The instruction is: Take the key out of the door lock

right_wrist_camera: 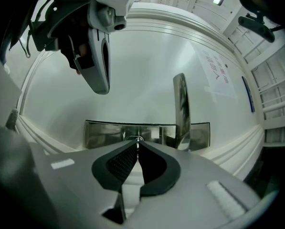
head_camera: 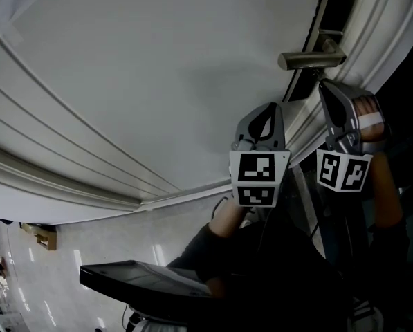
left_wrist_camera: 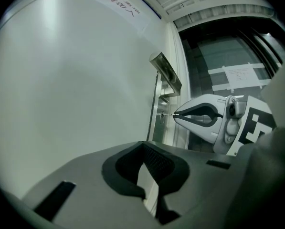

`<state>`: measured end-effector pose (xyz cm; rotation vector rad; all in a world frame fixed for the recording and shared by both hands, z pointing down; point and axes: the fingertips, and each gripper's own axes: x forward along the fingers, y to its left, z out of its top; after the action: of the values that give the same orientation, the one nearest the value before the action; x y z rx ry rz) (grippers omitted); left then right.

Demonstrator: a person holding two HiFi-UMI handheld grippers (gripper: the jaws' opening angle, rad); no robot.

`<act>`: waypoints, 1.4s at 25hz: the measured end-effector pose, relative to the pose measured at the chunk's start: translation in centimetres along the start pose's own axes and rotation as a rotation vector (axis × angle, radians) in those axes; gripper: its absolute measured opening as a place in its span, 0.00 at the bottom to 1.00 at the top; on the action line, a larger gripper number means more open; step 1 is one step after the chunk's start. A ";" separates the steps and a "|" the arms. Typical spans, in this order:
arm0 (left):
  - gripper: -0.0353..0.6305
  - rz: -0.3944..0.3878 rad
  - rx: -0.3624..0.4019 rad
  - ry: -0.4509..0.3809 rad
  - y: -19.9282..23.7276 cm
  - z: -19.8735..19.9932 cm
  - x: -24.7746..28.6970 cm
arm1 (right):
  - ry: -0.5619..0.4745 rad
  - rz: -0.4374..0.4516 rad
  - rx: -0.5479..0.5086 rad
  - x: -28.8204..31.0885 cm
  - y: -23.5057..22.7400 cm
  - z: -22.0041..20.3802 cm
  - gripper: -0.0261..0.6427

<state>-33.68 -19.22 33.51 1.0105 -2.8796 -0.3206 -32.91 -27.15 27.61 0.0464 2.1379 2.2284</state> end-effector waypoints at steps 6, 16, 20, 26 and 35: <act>0.05 0.001 -0.001 -0.003 0.2 0.1 0.3 | -0.002 -0.002 0.001 0.0 0.0 0.0 0.06; 0.05 -0.025 0.005 -0.010 -0.7 0.0 0.8 | 0.000 -0.009 0.007 -0.2 0.2 -0.1 0.06; 0.05 -0.028 -0.003 -0.004 -1.0 -0.1 0.8 | -0.005 -0.007 0.008 -0.2 0.3 0.0 0.06; 0.05 -0.029 0.002 -0.006 -1.2 -0.1 0.9 | -0.008 -0.012 0.015 -0.4 0.2 -0.2 0.06; 0.05 -0.021 0.002 -0.007 -1.1 -0.3 1.0 | -0.015 -0.020 0.017 -0.3 0.2 -0.2 0.06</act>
<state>-33.76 -20.80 33.54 1.0423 -2.8779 -0.3226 -32.64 -27.41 27.84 0.0426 2.1402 2.1921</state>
